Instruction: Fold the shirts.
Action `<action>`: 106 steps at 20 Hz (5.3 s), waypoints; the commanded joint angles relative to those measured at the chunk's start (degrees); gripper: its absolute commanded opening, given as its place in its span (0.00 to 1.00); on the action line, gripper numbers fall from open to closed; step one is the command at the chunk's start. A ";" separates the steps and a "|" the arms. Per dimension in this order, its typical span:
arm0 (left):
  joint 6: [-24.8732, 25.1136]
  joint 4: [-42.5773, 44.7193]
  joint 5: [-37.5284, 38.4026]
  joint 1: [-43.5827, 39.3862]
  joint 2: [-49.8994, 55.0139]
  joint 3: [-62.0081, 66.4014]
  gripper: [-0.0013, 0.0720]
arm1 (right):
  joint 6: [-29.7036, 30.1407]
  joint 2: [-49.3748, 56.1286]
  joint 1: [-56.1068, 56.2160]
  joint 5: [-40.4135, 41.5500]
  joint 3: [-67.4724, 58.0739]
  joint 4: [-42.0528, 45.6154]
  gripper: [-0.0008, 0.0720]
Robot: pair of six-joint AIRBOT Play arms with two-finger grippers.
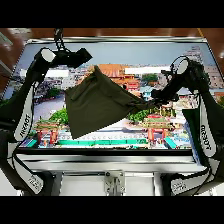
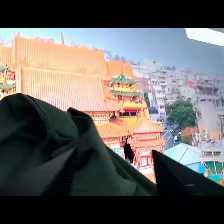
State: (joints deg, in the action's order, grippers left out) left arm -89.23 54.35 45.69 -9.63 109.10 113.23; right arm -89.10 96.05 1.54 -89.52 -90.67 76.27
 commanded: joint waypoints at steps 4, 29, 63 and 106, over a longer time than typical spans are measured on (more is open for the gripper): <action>-0.55 11.67 41.33 16.59 -6.36 4.52 0.52 | 0.83 -1.86 0.07 -0.04 0.15 -1.62 0.09; 11.41 -8.74 7.78 13.46 -32.57 -79.47 0.85 | 1.27 -3.89 0.07 6.25 0.17 -1.36 0.09; 10.93 7.37 38.10 32.22 -67.23 -13.53 0.07 | -8.85 -48.74 0.07 -11.23 -20.22 14.14 0.09; 18.32 -5.35 25.18 29.88 -23.39 -69.02 0.92 | 5.11 -25.14 -17.40 20.65 30.34 -10.64 0.83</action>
State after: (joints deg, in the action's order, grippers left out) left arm -73.19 51.64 75.90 22.59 85.23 48.69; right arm -84.79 71.02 -16.01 -70.39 -61.76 67.90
